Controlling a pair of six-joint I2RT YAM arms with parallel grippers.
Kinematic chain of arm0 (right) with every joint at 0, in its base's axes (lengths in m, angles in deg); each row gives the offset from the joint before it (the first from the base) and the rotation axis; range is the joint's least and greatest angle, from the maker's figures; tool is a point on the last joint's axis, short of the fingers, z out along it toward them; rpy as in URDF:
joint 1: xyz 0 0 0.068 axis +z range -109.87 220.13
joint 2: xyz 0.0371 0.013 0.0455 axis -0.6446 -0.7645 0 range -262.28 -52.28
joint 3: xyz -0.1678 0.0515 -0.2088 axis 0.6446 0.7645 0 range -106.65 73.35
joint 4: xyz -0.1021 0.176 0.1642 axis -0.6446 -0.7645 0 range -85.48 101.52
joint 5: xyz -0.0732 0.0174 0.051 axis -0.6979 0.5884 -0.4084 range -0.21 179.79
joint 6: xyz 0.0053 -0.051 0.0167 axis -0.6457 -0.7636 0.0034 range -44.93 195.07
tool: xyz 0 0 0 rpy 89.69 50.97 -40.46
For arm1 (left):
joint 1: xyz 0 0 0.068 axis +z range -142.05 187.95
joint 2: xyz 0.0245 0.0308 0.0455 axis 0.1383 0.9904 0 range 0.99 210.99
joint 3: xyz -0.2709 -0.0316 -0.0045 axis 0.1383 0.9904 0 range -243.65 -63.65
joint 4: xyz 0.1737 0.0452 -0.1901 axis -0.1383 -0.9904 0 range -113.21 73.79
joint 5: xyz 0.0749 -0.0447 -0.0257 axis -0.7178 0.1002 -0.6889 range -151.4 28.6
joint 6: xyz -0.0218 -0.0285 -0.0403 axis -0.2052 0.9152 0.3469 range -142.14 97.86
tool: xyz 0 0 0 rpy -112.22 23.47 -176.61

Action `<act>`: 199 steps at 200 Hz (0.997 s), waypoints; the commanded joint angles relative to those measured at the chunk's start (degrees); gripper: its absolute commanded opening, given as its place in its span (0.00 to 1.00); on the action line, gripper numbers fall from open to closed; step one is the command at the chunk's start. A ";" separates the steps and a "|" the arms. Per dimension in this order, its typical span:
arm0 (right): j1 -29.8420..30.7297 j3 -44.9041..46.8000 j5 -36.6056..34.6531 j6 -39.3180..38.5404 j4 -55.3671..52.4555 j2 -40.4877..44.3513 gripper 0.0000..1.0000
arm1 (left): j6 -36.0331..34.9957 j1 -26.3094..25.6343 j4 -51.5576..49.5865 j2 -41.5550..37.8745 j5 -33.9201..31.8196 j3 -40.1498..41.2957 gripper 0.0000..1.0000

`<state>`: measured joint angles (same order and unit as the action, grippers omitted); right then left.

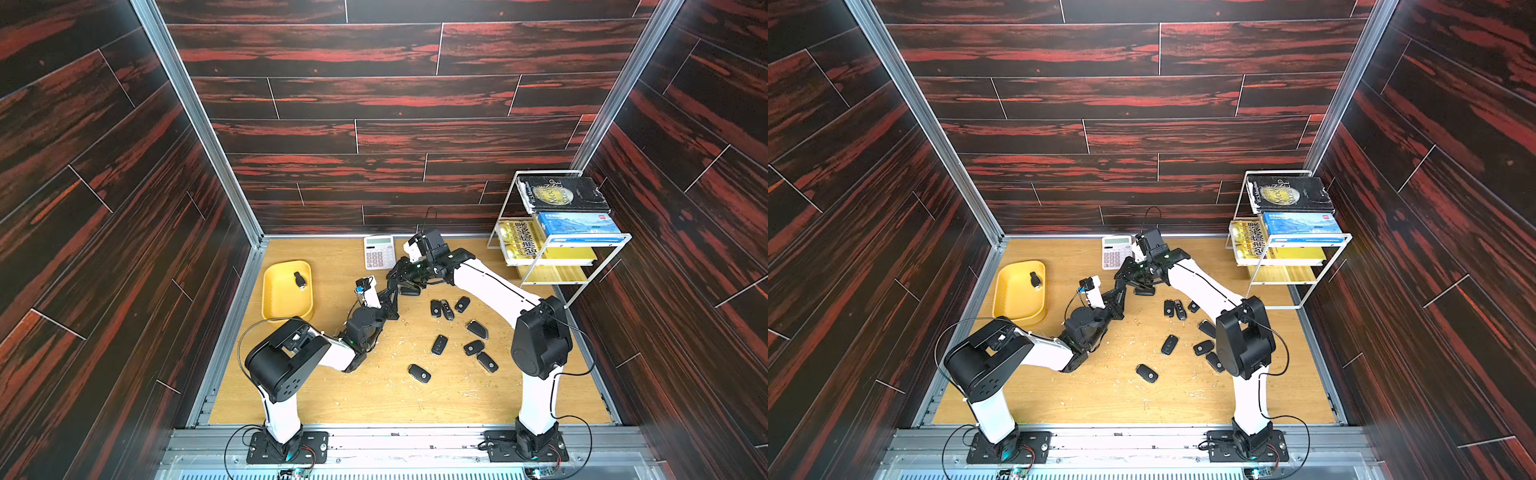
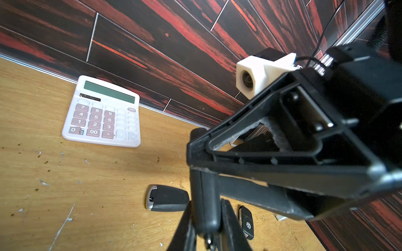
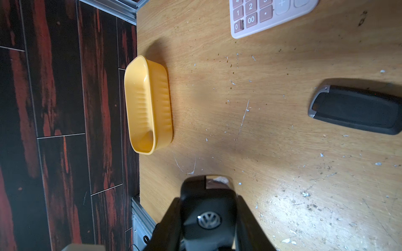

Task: Place the car key into the storage box
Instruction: Pick up the car key from the center of the board, then place the car key in the storage box.

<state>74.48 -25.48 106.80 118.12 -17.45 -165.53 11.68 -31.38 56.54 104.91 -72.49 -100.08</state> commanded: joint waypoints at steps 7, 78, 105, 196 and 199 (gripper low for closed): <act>0.37 0.87 0.56 0.30 -0.90 0.53 0.53 | -4.03 -0.75 -0.15 -3.30 4.09 -0.01 0.08; 0.32 -1.11 -0.05 0.38 -0.67 -0.91 0.79 | -4.56 -0.74 -2.85 -5.96 3.61 1.07 0.09; -0.56 -5.64 -1.65 -0.79 -3.72 -2.77 0.85 | -5.92 -0.70 -6.78 -8.91 2.22 2.42 0.09; -8.44 -1.76 0.97 -2.04 0.33 -1.61 0.92 | -6.41 11.92 -49.84 -37.06 2.18 5.26 0.10; -8.58 -1.38 1.12 -2.06 0.63 -1.50 0.92 | -6.85 12.30 -51.89 -38.06 1.20 4.77 0.11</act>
<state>66.90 -29.85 106.12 116.90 -18.10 -167.48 6.72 -21.15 24.63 75.77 -67.64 -93.02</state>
